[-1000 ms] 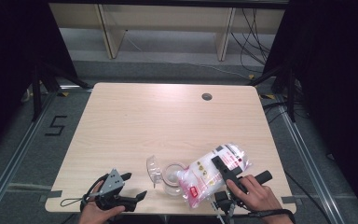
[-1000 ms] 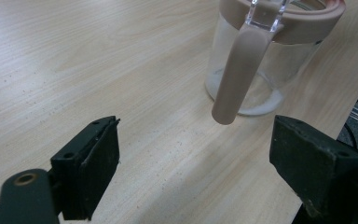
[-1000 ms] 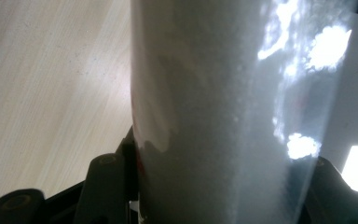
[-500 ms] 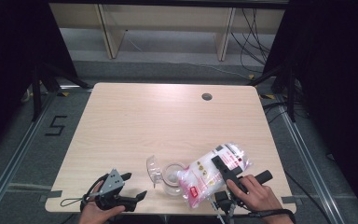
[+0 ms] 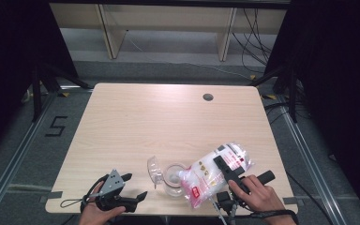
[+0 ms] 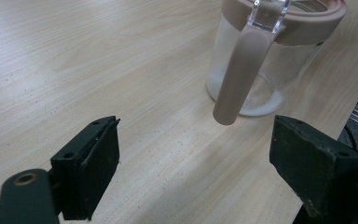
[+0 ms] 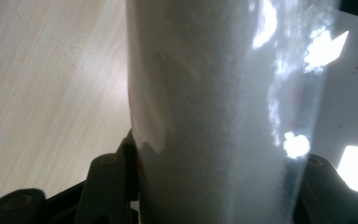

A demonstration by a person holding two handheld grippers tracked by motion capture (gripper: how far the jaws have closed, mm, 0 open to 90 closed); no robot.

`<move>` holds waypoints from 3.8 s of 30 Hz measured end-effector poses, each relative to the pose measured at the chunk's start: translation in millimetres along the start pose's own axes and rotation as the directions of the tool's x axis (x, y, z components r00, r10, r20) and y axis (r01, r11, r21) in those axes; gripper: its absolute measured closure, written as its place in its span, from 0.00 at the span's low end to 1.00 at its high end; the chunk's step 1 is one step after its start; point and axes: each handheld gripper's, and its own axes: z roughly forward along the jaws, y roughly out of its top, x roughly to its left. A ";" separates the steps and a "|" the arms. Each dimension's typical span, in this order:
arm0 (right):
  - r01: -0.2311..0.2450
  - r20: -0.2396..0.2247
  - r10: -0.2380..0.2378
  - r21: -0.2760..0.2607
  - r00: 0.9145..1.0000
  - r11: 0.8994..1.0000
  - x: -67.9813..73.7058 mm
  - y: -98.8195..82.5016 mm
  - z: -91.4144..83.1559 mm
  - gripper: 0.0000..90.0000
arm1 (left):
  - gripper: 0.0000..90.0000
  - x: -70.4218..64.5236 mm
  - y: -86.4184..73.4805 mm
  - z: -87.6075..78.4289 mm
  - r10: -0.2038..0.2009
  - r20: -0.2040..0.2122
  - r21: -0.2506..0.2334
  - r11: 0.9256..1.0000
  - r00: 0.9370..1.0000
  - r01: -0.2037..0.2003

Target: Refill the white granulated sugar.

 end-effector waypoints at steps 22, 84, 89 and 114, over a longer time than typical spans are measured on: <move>-0.012 0.014 0.012 0.004 1.000 1.000 1.5 0.4 -0.8 0.58 | 0.18 -0.1 -0.2 0.0 -0.002 0.002 -0.001 1.000 1.000 0.002; 0.007 0.033 -0.007 -0.007 0.999 1.000 1.0 -0.5 2.9 0.61 | 0.17 0.6 -0.2 -0.9 0.013 0.002 0.007 1.000 1.000 -0.013; -0.001 0.025 0.001 -0.002 1.000 1.000 1.5 -1.0 3.4 0.61 | 0.18 -0.3 -0.4 0.1 0.002 0.003 -0.005 1.000 1.000 -0.002; 0.019 0.038 -0.019 -0.013 0.999 1.000 -1.7 0.2 4.8 0.62 | 0.18 0.2 -0.2 -1.0 0.006 0.000 0.000 1.000 1.000 -0.006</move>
